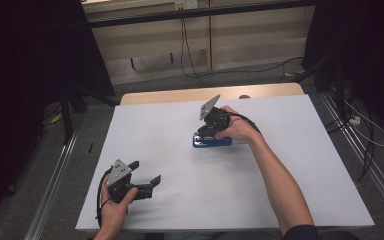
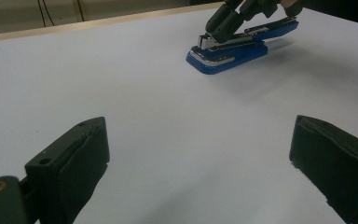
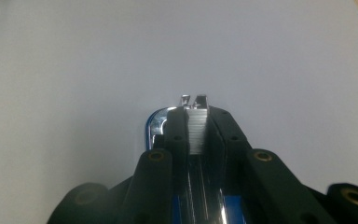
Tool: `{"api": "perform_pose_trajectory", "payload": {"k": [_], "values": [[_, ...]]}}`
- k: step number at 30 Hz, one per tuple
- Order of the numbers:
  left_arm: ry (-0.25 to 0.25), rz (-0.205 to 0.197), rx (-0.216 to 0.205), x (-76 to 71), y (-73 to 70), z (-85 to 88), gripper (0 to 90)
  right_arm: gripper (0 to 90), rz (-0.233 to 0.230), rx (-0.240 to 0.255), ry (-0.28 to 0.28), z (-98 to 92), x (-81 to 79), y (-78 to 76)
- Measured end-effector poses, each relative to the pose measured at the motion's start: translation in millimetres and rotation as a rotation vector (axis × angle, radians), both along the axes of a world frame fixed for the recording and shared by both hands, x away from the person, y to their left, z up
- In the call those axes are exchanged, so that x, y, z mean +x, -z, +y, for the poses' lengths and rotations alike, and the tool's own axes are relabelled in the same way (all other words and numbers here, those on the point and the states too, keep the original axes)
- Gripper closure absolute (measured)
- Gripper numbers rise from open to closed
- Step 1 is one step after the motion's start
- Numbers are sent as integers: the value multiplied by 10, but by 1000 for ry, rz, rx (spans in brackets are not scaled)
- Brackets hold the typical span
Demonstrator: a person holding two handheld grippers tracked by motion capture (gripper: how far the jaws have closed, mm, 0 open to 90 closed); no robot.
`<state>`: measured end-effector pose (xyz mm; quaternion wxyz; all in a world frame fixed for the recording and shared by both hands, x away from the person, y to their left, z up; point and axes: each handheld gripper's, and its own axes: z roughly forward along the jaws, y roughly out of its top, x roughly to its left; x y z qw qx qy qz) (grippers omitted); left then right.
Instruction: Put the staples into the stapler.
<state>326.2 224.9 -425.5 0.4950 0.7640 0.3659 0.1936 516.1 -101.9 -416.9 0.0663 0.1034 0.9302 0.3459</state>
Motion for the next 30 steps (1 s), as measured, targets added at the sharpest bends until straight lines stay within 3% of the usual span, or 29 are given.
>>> {"api": "perform_pose_trajectory", "payload": {"k": [21,30], "values": [[-2,1,1,-1,-1,9,49,761,6,25,26,-19,-1,-18],[-5,1,-2,-4,-4,11,49,551,0,55,116,-45,-9,-8]]}}
